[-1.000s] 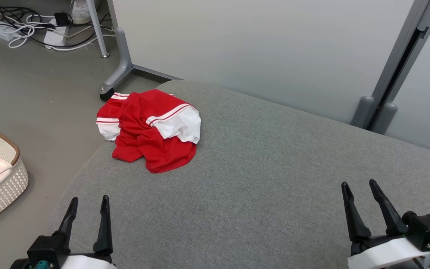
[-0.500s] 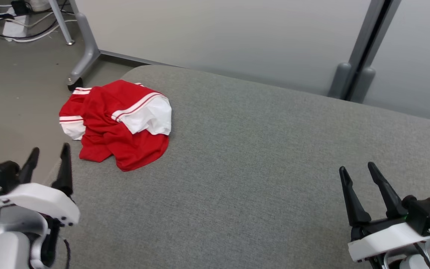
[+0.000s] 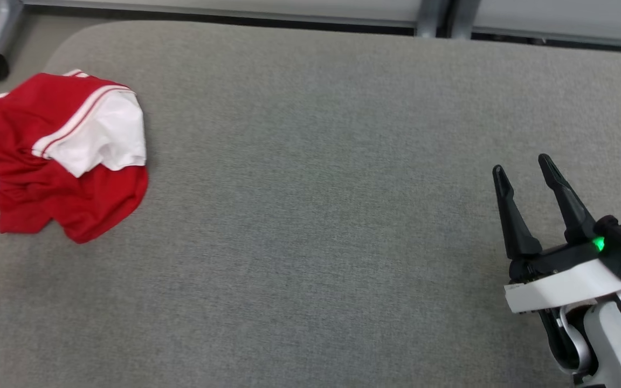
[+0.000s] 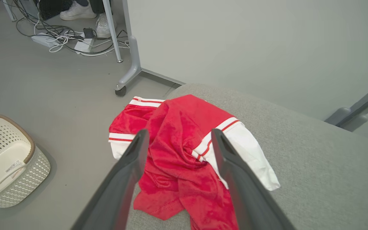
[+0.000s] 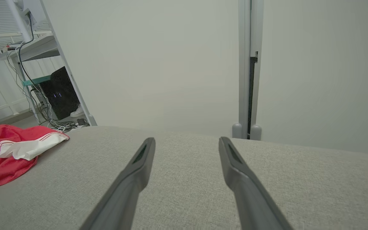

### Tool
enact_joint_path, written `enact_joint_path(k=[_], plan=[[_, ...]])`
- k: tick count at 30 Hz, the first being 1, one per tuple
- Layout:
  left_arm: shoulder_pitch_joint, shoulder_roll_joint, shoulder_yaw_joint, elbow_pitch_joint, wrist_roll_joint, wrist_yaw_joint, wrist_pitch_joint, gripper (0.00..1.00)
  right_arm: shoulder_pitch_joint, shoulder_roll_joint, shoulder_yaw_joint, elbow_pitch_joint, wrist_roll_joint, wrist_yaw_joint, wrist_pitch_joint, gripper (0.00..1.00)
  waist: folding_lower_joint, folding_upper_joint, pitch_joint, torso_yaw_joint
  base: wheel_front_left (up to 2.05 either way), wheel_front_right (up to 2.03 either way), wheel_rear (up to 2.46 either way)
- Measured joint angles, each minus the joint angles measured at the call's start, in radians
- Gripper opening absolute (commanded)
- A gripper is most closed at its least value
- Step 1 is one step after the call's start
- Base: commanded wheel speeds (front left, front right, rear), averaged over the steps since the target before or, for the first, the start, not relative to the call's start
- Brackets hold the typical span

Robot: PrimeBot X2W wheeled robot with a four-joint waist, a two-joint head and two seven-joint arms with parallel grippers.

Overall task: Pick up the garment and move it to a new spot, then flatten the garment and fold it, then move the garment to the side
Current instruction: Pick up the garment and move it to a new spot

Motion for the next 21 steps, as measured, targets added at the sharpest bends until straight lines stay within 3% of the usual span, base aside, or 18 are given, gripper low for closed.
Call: enact_joint_path(k=[7, 14, 15, 17, 21], plan=[[-0.116, 0.06, 0.025, 0.233, -0.055, -0.033, 0.052, 1.0, -0.069, 0.002, 0.03, -0.008, 0.001, 0.0, -0.002, 1.0, 0.0001, 0.0, 0.12, -0.105, 0.0, 0.0, 0.0], [-0.172, 0.104, -0.011, 0.448, -0.064, -0.06, 0.16, 1.0, -0.087, 0.022, 0.018, -0.004, 0.008, 0.0, -0.002, 1.0, 0.0, 0.0, 0.182, -0.202, 0.0, 0.0, 0.0], [-0.183, 0.112, -0.011, 0.463, -0.068, -0.064, 0.159, 0.85, -0.087, 0.022, 0.015, -0.002, 0.008, 0.0, -0.002, 1.0, 0.0, 0.0, 0.184, -0.211, 0.0, 0.0, 0.0], [-0.191, 0.119, -0.018, 0.487, -0.069, -0.074, 0.146, 0.0, -0.087, 0.022, 0.01, 0.003, 0.009, 0.0, -0.002, 1.0, 0.0, 0.0, 0.181, -0.222, 0.0, 0.0, 0.0], [-0.2, 0.117, -0.044, 0.516, -0.06, -0.09, 0.081, 0.0, -0.082, 0.03, 0.009, 0.006, 0.009, 0.0, -0.002, 1.0, 0.0, 0.0, 0.153, -0.222, 0.0, 0.0, 0.0]])
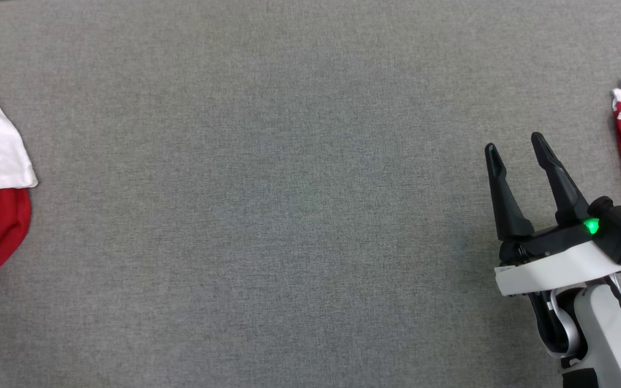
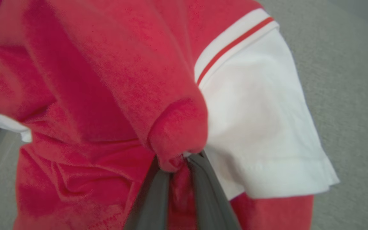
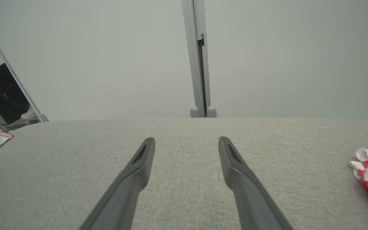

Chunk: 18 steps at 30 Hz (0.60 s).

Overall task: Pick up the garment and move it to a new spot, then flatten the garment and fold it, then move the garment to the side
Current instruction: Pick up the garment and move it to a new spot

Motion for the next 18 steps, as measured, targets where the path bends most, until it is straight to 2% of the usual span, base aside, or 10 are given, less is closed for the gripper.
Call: enact_joint_path(k=[8, 18], plan=[[-0.017, 0.036, -0.117, -0.059, 0.043, -0.012, -0.106, 0.0, 0.033, 0.021, 0.013, 0.03, 0.006, 0.0, 0.0, 1.0, 0.0, 0.0, -0.11, 0.011, 0.0, 0.0, 0.0], [0.026, 0.047, -0.31, -0.436, -0.043, -0.015, -0.047, 0.0, 0.122, 0.049, -0.007, 0.062, 0.015, 0.0, 0.0, 1.0, 0.0, 0.0, -0.29, 0.004, 0.0, 0.0, 0.0]])
